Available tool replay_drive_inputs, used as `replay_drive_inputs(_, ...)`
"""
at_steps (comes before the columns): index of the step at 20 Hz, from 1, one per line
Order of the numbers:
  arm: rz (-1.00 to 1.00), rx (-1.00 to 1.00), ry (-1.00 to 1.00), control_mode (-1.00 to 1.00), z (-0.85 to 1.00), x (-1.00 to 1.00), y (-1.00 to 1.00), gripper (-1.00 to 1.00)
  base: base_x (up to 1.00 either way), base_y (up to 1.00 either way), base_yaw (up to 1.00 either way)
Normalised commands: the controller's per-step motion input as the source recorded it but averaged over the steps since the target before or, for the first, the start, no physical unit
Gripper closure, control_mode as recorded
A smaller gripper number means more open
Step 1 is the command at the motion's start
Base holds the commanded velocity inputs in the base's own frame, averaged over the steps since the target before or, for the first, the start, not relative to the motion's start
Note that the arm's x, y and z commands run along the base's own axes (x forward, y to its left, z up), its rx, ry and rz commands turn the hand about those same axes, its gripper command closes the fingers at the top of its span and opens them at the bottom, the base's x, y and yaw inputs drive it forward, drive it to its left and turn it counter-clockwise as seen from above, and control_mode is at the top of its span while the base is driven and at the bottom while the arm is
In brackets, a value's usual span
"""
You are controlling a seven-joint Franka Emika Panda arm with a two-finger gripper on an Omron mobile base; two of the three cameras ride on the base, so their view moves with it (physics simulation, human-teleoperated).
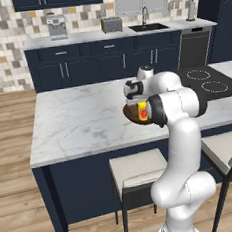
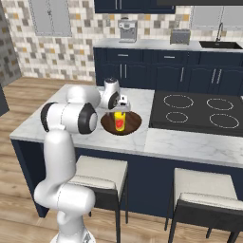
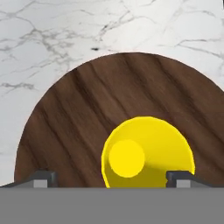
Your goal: Place the cup inside the bowl on the dining table and move the bowl to any counter.
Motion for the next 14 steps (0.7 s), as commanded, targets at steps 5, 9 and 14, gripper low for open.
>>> replay_drive_inputs(5, 0.01, 0.00, 0.00, -1.00, 0.42, 0.00, 0.00, -1.00, 0.00, 0.00, 0.00)
replay_drive_inputs(9, 0.00, 0.00, 0.01, -1.00, 0.36, 0.00, -0.11, -1.00, 0.00, 0.00, 0.00)
replay_drive_inputs(14, -0.03, 0.00, 0.08, -1.00, 0.13, -0.02, -0.45, -1.00, 0.00, 0.00, 0.00)
